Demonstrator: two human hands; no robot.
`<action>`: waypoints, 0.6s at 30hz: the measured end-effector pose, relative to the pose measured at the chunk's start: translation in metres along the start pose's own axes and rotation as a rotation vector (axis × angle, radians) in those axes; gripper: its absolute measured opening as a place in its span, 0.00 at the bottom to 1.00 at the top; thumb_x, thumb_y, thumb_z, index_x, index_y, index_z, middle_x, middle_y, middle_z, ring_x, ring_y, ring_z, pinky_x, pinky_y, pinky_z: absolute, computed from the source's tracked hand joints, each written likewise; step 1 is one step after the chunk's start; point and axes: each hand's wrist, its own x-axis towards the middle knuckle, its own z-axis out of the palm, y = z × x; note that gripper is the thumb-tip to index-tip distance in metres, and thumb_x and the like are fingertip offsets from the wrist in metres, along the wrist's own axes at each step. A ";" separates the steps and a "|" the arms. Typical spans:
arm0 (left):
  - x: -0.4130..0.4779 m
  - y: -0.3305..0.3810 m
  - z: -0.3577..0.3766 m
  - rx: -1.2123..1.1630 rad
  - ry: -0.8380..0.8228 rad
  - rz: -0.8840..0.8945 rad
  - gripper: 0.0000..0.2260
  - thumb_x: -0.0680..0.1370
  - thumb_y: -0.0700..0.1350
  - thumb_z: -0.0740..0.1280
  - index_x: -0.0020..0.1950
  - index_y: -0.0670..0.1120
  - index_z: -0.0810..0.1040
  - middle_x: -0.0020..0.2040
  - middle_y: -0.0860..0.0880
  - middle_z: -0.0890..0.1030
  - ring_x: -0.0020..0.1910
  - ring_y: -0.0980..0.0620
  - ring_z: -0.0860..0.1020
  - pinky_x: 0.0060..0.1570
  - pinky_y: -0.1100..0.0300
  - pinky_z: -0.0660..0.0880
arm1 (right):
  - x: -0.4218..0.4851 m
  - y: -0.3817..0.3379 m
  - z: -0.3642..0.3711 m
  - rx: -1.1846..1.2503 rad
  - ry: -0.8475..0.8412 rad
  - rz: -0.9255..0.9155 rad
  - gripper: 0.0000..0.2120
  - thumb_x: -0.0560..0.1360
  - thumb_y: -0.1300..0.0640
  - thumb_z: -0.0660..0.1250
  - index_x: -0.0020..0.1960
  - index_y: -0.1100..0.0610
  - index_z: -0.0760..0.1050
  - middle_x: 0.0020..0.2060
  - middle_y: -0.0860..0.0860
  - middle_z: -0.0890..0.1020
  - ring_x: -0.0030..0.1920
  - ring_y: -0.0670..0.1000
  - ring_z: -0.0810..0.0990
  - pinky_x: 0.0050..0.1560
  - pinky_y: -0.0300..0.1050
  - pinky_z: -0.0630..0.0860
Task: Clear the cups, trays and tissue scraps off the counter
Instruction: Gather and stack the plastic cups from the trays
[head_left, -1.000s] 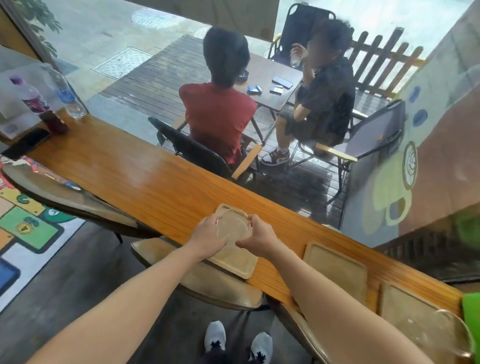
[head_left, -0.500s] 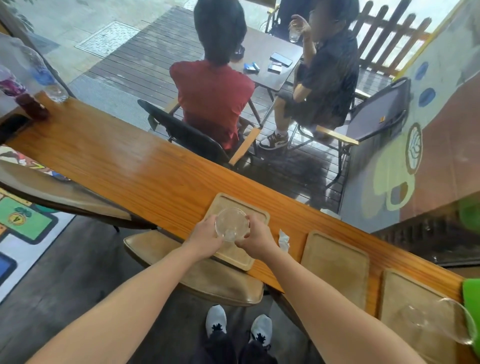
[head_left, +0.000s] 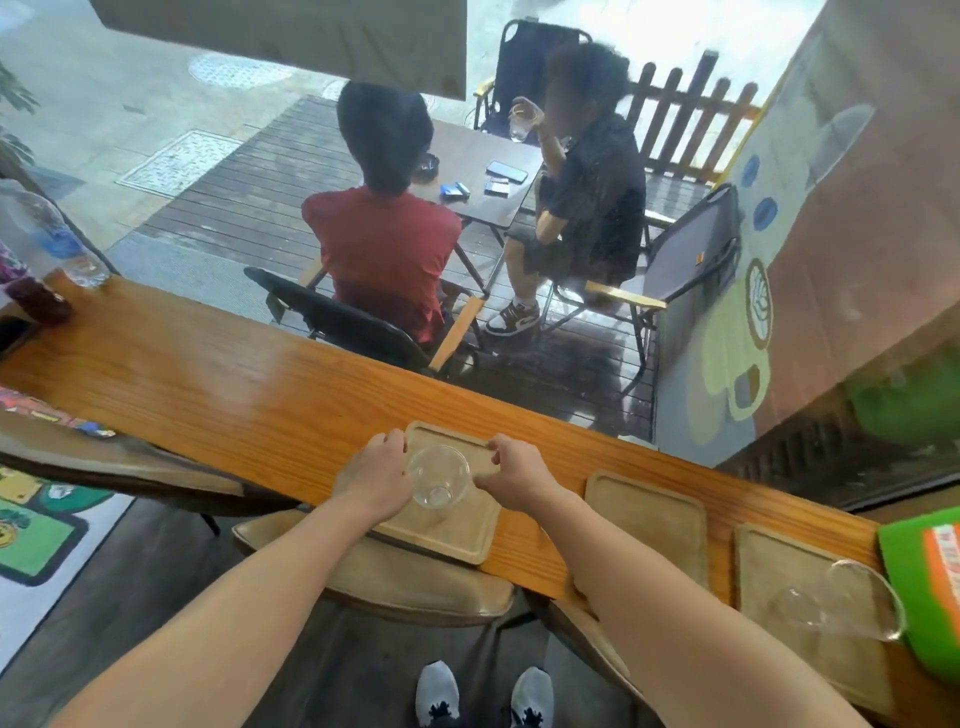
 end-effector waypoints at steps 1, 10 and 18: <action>0.001 0.007 -0.005 0.051 0.024 0.054 0.05 0.77 0.47 0.64 0.51 0.51 0.70 0.46 0.52 0.74 0.41 0.53 0.74 0.38 0.56 0.75 | -0.004 0.001 -0.007 -0.007 0.029 0.000 0.26 0.76 0.52 0.71 0.72 0.55 0.69 0.64 0.54 0.77 0.61 0.54 0.77 0.55 0.45 0.77; 0.006 0.131 0.025 0.134 0.009 0.436 0.04 0.75 0.50 0.65 0.45 0.53 0.71 0.42 0.53 0.73 0.40 0.53 0.74 0.39 0.55 0.76 | -0.071 0.067 -0.053 -0.048 0.269 0.163 0.12 0.77 0.52 0.67 0.59 0.53 0.77 0.52 0.51 0.81 0.46 0.51 0.78 0.40 0.43 0.73; -0.035 0.246 0.090 0.216 -0.132 0.628 0.06 0.75 0.52 0.65 0.47 0.52 0.71 0.45 0.52 0.74 0.43 0.51 0.74 0.36 0.56 0.70 | -0.139 0.175 -0.083 0.026 0.335 0.371 0.14 0.75 0.50 0.67 0.57 0.55 0.78 0.55 0.55 0.81 0.54 0.57 0.80 0.49 0.47 0.76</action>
